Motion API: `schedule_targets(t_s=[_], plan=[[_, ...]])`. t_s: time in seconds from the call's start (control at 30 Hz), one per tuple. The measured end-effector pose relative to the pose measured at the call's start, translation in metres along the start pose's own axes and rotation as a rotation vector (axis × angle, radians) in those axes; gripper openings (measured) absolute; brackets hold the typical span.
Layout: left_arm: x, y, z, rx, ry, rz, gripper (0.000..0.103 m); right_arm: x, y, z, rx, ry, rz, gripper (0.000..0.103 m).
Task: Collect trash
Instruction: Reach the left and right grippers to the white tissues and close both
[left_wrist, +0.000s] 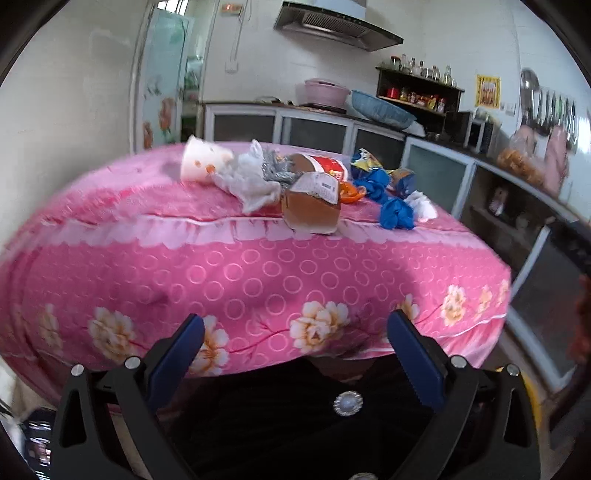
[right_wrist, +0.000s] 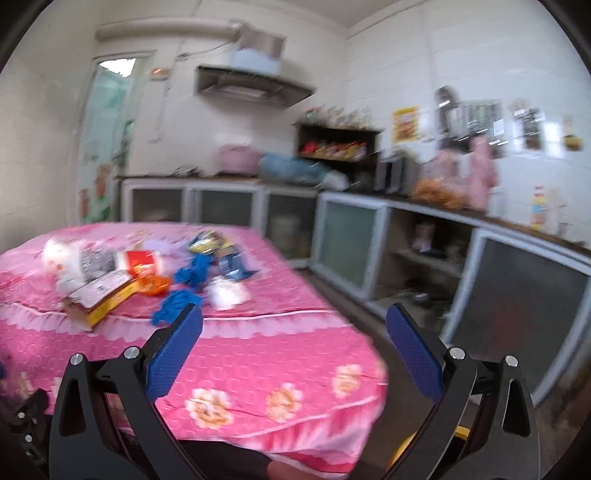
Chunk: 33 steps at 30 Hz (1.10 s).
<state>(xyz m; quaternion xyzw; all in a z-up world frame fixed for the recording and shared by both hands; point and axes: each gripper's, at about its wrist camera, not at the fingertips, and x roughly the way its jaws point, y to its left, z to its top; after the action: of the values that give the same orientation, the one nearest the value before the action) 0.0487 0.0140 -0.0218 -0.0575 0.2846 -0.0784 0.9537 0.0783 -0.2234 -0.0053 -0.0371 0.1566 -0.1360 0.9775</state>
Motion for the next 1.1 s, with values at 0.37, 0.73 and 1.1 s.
schedule_targets(t_s=[0.37,0.73,1.1], plan=[[0.025,0.033,0.078,0.094,0.036,-0.055,0.095,0.087,0.011,0.022,-0.036,0.207,0.3,0.095],[0.065,0.034,0.129,0.13,0.155,-0.138,0.095,0.158,0.005,0.046,-0.089,0.393,0.397,0.095],[0.138,0.053,0.17,0.044,0.324,-0.011,0.095,0.196,0.012,0.059,-0.061,0.442,0.457,0.095]])
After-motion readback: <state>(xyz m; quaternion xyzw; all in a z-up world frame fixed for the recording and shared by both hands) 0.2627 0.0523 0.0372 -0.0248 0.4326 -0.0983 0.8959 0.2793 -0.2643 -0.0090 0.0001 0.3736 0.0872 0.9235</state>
